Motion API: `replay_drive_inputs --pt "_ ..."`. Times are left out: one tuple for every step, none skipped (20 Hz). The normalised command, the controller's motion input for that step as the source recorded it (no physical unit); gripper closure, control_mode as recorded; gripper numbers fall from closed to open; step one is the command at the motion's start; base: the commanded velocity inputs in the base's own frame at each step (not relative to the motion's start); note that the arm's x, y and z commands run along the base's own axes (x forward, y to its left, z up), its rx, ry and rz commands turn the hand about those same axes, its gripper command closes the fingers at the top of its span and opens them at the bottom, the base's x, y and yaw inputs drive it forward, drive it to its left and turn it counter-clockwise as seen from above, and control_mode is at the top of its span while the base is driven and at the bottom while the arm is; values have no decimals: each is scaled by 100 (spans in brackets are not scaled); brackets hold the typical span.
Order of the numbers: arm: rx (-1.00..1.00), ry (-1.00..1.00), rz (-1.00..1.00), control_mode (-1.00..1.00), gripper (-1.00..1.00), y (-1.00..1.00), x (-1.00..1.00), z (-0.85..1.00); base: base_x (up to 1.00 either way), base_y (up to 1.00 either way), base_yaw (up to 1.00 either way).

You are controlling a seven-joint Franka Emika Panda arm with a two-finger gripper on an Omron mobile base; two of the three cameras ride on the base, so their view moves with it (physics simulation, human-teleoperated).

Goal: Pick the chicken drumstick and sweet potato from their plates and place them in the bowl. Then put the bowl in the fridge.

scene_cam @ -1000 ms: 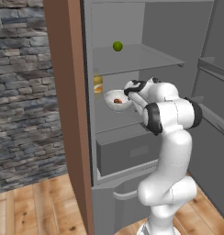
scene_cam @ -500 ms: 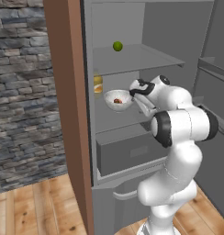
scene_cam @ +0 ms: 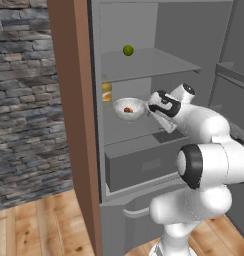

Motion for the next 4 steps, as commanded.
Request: replay_drive_inputs --pt "-16 -2 10 -100 -100 13 -89 5 0 0 0" --pt "-18 -6 12 -100 -100 13 -93 4 0 0 0" --pt "-19 -7 13 -100 -100 12 -93 4 0 0 0" --pt "-20 -7 13 -100 -100 13 -92 3 0 0 0"
